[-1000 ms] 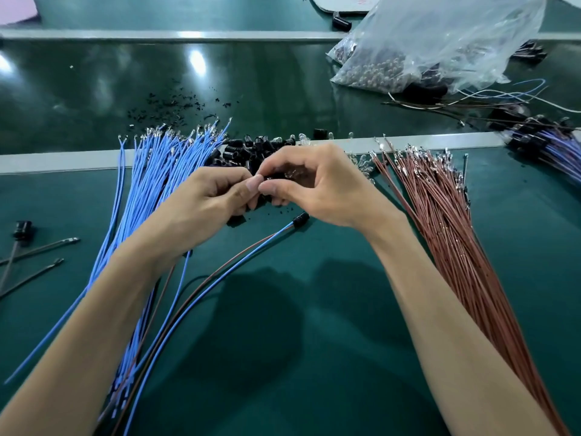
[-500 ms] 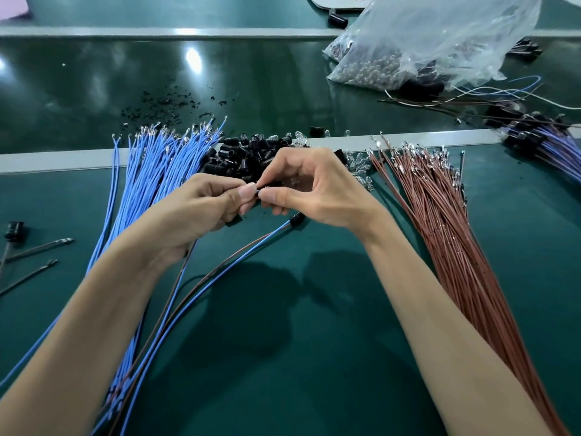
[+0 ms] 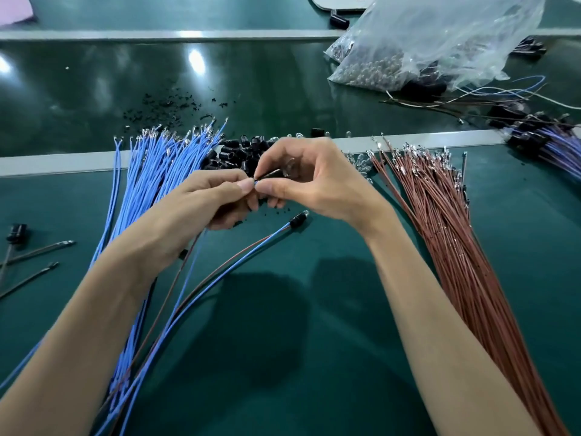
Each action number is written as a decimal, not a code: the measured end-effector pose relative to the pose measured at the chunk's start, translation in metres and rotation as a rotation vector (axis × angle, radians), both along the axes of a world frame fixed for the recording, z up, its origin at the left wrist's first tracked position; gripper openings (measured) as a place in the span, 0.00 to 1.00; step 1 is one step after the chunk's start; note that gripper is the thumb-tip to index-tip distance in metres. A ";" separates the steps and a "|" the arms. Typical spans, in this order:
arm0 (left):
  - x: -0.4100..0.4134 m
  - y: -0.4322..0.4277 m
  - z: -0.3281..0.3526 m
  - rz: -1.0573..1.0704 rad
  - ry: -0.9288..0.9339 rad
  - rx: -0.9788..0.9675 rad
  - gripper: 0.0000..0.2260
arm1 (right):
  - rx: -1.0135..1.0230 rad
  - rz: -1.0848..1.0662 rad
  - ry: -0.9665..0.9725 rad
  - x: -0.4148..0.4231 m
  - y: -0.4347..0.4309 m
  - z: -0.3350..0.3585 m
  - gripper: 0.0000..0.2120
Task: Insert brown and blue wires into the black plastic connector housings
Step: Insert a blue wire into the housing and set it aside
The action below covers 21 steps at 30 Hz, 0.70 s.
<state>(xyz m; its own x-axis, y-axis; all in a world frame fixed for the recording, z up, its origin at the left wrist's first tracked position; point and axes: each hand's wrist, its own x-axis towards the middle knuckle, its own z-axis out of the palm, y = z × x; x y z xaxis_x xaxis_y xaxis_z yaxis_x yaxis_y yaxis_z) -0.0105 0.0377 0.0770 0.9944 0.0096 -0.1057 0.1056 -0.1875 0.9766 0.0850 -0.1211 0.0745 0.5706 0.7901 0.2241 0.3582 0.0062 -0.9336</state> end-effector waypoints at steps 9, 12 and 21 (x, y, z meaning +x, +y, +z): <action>0.002 -0.012 0.000 0.073 -0.037 -0.016 0.13 | 0.038 -0.039 0.000 0.004 -0.003 0.002 0.04; 0.004 -0.009 0.000 0.058 0.021 -0.088 0.14 | 0.048 -0.053 -0.014 0.003 -0.003 0.000 0.06; 0.005 0.003 -0.001 0.108 0.046 -0.185 0.14 | 0.138 -0.025 0.107 0.005 -0.001 -0.004 0.11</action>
